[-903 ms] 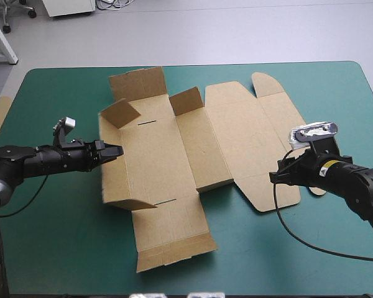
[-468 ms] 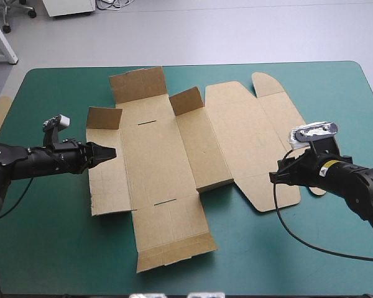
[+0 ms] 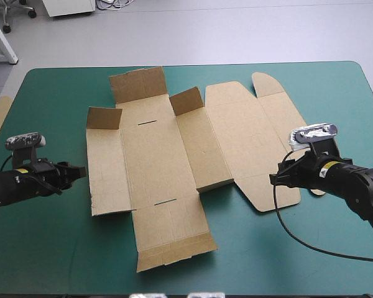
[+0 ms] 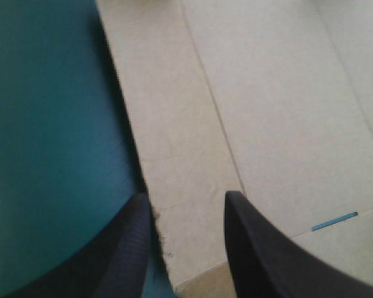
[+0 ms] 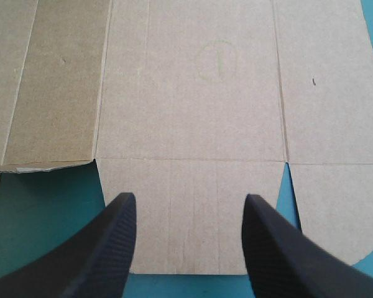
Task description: Fold the box
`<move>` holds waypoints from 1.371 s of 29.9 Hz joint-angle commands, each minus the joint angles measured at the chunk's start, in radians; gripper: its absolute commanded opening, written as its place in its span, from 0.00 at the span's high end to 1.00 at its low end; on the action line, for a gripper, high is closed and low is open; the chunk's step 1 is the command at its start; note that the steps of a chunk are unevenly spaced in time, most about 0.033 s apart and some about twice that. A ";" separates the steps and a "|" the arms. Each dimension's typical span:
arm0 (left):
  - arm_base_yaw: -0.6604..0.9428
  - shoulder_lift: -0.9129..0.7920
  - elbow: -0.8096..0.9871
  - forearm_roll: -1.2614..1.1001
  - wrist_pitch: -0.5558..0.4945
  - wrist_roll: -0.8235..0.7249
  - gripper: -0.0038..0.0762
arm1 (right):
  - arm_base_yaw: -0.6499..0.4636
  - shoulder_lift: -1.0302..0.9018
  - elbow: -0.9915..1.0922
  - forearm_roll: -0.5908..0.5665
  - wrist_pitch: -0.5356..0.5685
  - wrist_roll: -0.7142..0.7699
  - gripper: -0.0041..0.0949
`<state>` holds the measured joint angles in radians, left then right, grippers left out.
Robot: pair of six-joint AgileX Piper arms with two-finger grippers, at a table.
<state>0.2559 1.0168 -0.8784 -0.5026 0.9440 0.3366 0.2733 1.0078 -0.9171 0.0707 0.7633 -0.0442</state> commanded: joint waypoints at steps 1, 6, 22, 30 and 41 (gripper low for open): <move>0.032 -0.032 0.056 0.028 -0.045 -0.077 0.60 | -0.005 -0.012 -0.034 0.003 -0.031 0.002 0.47; 0.135 -0.032 0.238 0.010 -0.116 -0.062 0.60 | -0.005 -0.012 -0.036 0.000 -0.031 0.002 0.47; 0.202 0.077 0.341 -0.486 -0.156 0.260 0.50 | -0.005 -0.012 -0.036 0.000 -0.027 -0.001 0.47; 0.202 0.210 0.341 -0.535 -0.157 0.322 0.48 | -0.005 -0.012 -0.036 -0.007 -0.029 -0.014 0.47; 0.202 0.394 0.341 -0.783 -0.073 0.555 0.48 | -0.005 -0.012 -0.036 -0.005 -0.021 -0.014 0.47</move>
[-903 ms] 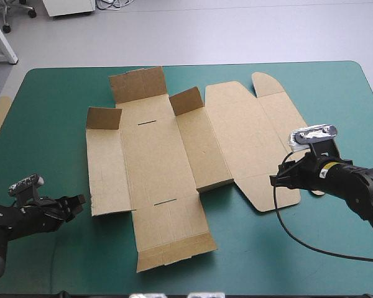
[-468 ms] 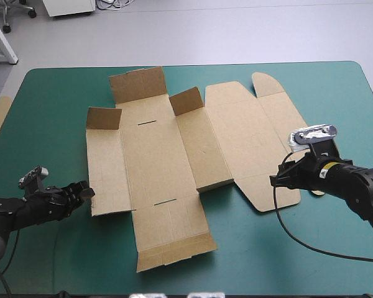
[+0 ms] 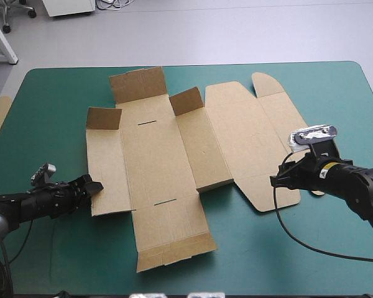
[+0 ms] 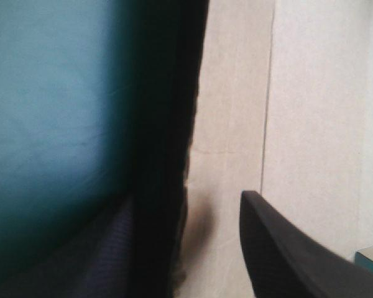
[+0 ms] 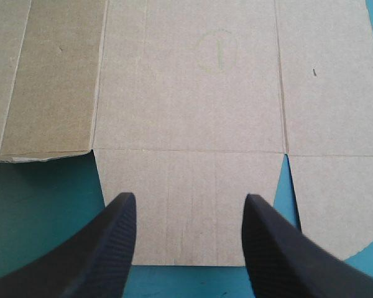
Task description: Fold the box
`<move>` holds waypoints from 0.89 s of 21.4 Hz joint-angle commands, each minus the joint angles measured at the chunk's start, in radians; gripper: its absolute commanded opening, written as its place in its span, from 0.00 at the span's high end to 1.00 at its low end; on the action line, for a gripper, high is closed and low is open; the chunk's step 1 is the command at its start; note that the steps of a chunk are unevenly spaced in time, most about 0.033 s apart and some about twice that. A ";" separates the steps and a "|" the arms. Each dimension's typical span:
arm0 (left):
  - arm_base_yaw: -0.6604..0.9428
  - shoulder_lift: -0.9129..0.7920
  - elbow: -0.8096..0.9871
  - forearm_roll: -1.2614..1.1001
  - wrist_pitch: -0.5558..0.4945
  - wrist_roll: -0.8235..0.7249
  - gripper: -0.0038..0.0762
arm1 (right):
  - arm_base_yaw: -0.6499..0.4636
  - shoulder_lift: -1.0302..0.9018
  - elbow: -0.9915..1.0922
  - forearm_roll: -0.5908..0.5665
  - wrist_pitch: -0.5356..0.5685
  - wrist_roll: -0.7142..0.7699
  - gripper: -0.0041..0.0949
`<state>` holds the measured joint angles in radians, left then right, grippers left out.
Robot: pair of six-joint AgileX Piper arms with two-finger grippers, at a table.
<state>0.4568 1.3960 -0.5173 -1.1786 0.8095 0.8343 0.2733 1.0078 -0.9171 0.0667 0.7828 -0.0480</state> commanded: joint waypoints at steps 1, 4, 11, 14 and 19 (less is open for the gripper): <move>0.001 0.027 -0.020 -0.138 0.088 0.087 0.48 | -0.005 -0.012 -0.036 -0.001 -0.041 -0.010 0.47; -0.001 0.054 -0.020 -0.204 0.148 0.148 0.48 | -0.005 -0.012 -0.036 -0.001 -0.043 -0.006 0.47; -0.167 0.066 -0.091 -0.203 0.093 0.145 0.48 | -0.005 -0.012 -0.036 0.000 -0.034 -0.006 0.47; -0.209 0.066 -0.189 -0.148 0.076 0.066 0.49 | -0.005 -0.012 -0.036 0.000 -0.024 -0.006 0.47; -0.209 0.066 -0.315 0.035 0.127 -0.082 0.50 | -0.005 -0.012 -0.076 0.000 -0.019 -0.005 0.47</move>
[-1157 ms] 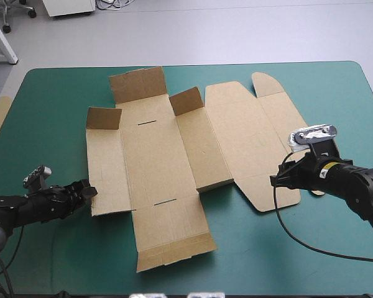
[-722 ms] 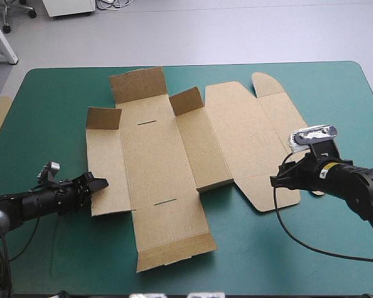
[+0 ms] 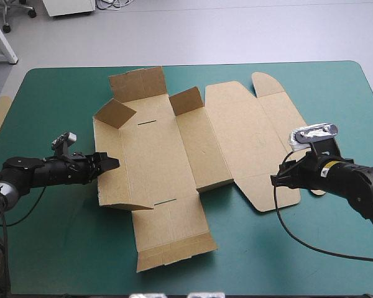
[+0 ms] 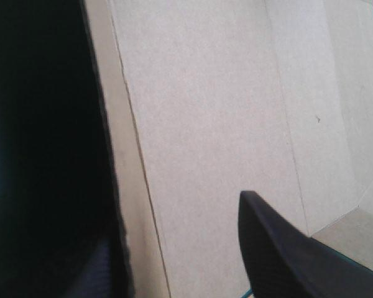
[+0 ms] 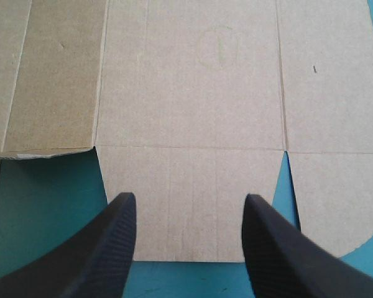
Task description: Fold the box
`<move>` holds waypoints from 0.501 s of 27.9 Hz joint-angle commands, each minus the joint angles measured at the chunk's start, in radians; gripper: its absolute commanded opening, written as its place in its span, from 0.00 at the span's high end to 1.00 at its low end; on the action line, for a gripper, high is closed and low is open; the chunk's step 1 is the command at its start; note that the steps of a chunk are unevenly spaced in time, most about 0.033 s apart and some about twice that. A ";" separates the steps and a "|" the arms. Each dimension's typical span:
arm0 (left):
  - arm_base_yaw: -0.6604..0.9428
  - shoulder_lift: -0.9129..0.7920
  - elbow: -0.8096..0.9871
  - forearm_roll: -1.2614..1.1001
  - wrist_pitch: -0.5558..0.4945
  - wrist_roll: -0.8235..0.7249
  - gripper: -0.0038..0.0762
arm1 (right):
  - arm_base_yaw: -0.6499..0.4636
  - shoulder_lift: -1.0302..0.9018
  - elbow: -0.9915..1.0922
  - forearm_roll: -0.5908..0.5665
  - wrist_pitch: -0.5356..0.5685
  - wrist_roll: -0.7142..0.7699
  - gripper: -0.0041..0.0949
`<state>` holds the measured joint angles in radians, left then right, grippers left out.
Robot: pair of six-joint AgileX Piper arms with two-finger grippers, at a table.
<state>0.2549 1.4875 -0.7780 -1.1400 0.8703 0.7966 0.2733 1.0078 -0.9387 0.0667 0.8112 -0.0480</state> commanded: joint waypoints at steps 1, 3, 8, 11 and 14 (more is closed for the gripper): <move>-0.007 -0.025 -0.061 -0.014 0.080 -0.044 0.50 | -0.005 -0.012 -0.066 0.000 -0.048 -0.005 0.47; -0.007 -0.025 -0.071 -0.013 0.104 -0.044 0.51 | -0.005 -0.012 -0.084 -0.002 -0.043 -0.005 0.47; -0.007 -0.047 -0.091 0.003 0.157 -0.046 0.51 | -0.005 -0.012 -0.088 -0.003 -0.015 -0.005 0.47; -0.007 -0.096 -0.112 0.001 0.180 -0.063 0.51 | -0.005 -0.012 -0.088 -0.003 -0.012 -0.003 0.47; -0.007 -0.149 -0.146 -0.001 0.182 -0.080 0.51 | -0.005 -0.012 -0.088 -0.003 -0.024 -0.001 0.47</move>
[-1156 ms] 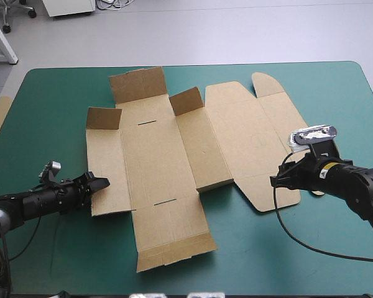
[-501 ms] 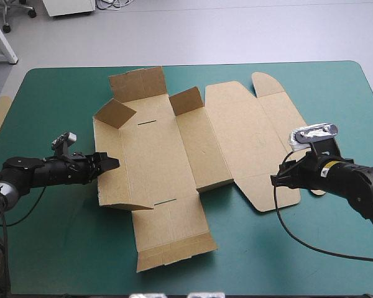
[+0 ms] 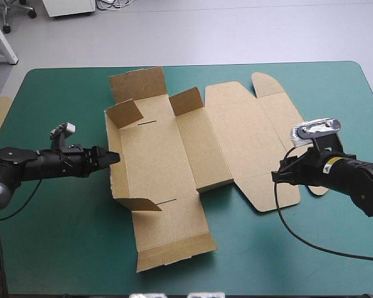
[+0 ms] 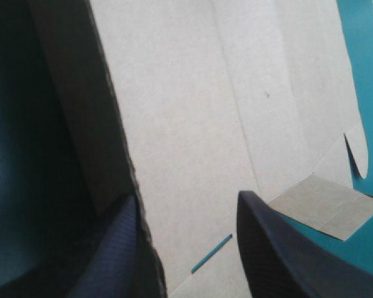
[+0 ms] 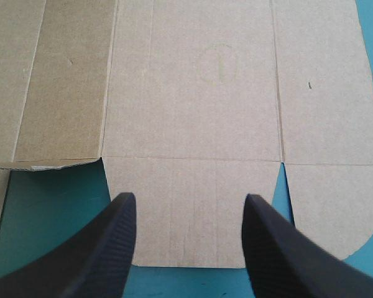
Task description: Fold the box
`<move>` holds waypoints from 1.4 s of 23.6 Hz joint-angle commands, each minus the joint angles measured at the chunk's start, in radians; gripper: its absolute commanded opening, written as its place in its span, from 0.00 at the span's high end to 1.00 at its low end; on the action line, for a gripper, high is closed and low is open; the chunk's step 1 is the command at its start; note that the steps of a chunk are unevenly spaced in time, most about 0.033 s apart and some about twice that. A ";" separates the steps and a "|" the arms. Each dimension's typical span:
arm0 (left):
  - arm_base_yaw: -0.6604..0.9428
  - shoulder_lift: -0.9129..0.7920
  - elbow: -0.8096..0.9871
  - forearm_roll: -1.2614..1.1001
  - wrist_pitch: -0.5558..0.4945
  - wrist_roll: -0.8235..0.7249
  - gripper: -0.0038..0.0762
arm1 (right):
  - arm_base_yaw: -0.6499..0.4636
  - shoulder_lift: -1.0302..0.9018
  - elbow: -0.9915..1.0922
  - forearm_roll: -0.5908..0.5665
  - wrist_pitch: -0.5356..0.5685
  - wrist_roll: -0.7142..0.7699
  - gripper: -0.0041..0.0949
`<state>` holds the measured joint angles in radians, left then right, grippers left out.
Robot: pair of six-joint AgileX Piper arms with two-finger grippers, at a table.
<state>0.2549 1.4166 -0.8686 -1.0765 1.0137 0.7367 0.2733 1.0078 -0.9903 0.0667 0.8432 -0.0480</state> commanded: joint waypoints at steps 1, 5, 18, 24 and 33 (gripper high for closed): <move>-0.007 -0.094 -0.068 -0.060 0.038 -0.031 0.51 | -0.005 -0.012 -0.037 -0.003 -0.061 0.002 0.47; -0.007 -0.118 -0.112 -0.049 0.046 -0.055 0.51 | -0.005 -0.012 -0.037 -0.003 -0.065 0.002 0.47; 0.029 -0.303 -0.100 0.290 -0.038 -0.222 0.51 | -0.005 -0.012 -0.037 -0.003 -0.058 0.000 0.47; 0.210 -0.453 0.194 0.365 -0.079 -0.299 0.46 | -0.005 -0.012 -0.037 -0.003 -0.051 -0.013 0.47; 0.215 -0.453 0.380 0.229 -0.194 -0.232 0.42 | -0.005 -0.012 -0.037 -0.001 -0.057 -0.024 0.47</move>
<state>0.4687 0.9754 -0.4779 -0.7496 0.8704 0.4766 0.2733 1.0078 -0.9911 0.0667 0.8402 -0.0627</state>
